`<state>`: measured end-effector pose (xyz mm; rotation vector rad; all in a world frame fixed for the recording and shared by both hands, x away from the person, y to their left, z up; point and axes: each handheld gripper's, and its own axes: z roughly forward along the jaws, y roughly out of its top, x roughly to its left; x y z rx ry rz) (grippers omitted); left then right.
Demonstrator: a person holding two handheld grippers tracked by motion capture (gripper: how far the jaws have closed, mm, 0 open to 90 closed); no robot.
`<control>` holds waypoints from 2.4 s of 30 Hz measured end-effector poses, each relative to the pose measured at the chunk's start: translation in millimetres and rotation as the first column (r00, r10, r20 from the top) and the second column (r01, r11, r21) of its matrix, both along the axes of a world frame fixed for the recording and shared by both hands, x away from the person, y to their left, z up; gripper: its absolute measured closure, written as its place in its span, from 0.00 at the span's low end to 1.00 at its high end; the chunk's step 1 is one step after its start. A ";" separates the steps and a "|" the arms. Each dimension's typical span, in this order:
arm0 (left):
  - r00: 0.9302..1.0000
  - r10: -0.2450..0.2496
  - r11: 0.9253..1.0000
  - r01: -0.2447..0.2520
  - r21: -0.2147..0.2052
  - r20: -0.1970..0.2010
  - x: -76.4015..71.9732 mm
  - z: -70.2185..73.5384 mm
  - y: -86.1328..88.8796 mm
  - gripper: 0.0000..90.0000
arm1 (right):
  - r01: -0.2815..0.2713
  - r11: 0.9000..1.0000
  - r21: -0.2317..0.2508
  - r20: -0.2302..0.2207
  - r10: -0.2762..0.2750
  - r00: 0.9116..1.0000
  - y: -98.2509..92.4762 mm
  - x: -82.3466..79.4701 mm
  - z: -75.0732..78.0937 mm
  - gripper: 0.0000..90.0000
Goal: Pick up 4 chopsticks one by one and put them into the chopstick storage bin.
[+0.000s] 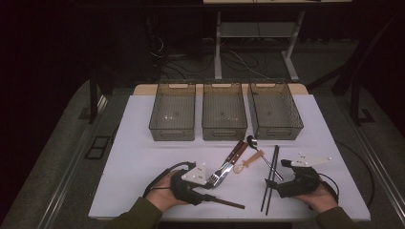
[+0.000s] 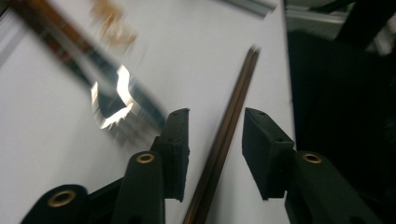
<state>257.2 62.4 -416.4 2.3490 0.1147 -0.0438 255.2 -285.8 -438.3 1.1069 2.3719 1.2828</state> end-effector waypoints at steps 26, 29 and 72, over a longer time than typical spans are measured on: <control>0.992 -0.123 0.989 0.122 0.087 0.001 -4.2 -25.3 -61.9 0.88 | -0.003 1.000 0.001 0.001 0.003 1.000 -0.3 -0.2 0.0 0.02; 0.994 -0.112 0.990 0.111 0.089 0.005 -2.9 -25.2 -61.3 0.88 | 0.000 1.000 0.001 -0.002 0.000 1.000 -0.3 -0.1 0.1 0.02; 0.968 0.232 0.966 -0.241 -0.097 -0.093 7.5 -10.3 72.0 0.76 | -0.036 0.999 0.008 -0.004 0.036 0.999 -2.2 -0.6 0.1 0.02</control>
